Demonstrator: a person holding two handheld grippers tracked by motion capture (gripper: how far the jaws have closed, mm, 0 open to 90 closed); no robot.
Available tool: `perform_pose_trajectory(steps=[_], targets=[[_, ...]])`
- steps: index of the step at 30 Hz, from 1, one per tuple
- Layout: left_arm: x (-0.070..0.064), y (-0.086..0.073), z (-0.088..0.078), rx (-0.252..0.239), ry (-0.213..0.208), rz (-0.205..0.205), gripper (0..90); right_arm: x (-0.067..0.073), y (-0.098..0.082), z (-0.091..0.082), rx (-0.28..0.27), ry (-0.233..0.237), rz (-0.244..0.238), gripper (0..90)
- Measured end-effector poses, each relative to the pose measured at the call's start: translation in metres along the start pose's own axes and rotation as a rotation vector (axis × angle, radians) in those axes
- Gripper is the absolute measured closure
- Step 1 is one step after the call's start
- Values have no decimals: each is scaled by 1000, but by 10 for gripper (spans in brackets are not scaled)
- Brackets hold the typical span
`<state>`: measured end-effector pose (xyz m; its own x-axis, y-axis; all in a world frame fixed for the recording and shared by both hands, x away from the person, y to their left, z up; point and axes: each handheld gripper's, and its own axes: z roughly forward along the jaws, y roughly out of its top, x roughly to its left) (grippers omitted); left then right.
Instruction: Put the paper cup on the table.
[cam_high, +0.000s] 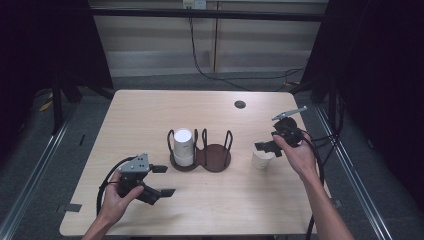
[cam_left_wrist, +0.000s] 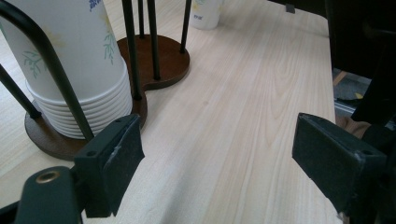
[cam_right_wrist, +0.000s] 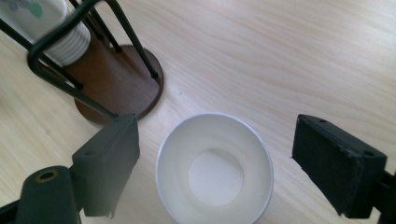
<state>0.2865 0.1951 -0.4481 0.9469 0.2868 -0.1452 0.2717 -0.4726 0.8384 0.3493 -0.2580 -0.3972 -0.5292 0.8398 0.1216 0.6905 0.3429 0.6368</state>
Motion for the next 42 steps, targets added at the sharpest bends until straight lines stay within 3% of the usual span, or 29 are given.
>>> perform_pose_trajectory(steps=[2,6,13,18,21,26,35,42], targets=[[0,-1,-4,7,10,-6,162,3,-2,-3,-52,-5,3,148],[1,-3,-10,-3,25,-19,162,8,-7,-6,-101,11,17,153],[0,-7,-13,-25,45,-46,162,30,-19,-11,-231,7,-6,152],[-1,-7,-12,-34,47,-56,161,40,-26,-13,-257,18,-11,152],[-3,-8,-13,-38,54,-55,161,52,-34,-14,-294,48,-12,152],[-6,-10,-12,-45,58,-58,161,66,-43,-14,-303,54,-24,152],[-8,-14,-7,-41,90,-69,161,98,-66,-7,-308,116,-34,154],[-11,-17,-7,-46,93,-78,161,109,-81,-6,-325,143,-21,157]])
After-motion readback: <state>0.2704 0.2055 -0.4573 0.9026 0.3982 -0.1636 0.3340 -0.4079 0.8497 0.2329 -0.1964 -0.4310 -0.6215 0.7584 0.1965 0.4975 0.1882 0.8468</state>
